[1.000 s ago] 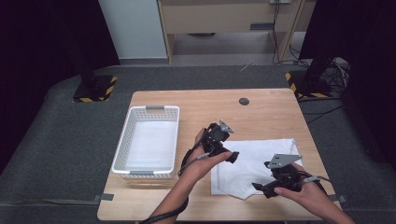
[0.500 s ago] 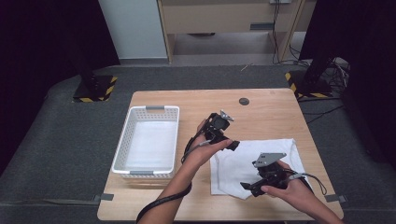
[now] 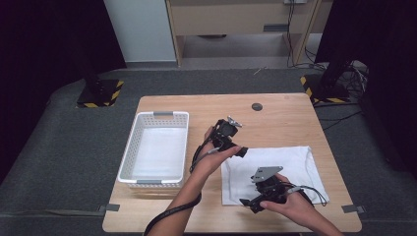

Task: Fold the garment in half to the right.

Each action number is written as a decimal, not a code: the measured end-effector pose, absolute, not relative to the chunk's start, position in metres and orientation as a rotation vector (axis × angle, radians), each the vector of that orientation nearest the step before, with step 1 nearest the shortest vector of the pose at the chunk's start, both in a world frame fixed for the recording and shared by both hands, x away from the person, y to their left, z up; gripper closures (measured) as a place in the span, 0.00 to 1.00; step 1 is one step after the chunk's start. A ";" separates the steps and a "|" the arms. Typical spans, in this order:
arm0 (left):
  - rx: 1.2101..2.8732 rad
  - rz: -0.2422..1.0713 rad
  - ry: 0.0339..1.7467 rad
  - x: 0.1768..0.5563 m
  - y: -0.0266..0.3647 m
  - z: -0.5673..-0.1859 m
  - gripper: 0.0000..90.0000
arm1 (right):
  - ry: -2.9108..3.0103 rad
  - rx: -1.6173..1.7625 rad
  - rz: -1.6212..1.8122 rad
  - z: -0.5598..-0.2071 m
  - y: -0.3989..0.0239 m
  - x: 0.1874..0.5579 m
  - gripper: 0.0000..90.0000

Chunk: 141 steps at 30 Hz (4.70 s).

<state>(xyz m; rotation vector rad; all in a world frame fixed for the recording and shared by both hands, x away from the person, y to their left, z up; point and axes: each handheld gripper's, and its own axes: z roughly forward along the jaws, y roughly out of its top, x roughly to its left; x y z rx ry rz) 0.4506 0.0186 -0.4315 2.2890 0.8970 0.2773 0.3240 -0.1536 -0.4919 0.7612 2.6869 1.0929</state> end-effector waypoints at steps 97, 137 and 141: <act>2.105 0.356 0.996 0.444 0.050 -0.531 0.82 | 2.598 0.740 0.986 -0.525 -0.102 0.314 0.62; 2.052 0.438 0.943 0.436 0.025 -0.435 0.90 | 2.446 0.776 1.128 -0.443 -0.133 0.299 0.91; 2.057 0.436 0.944 0.435 0.027 -0.432 0.90 | 2.444 0.774 1.132 -0.440 -0.131 0.299 0.91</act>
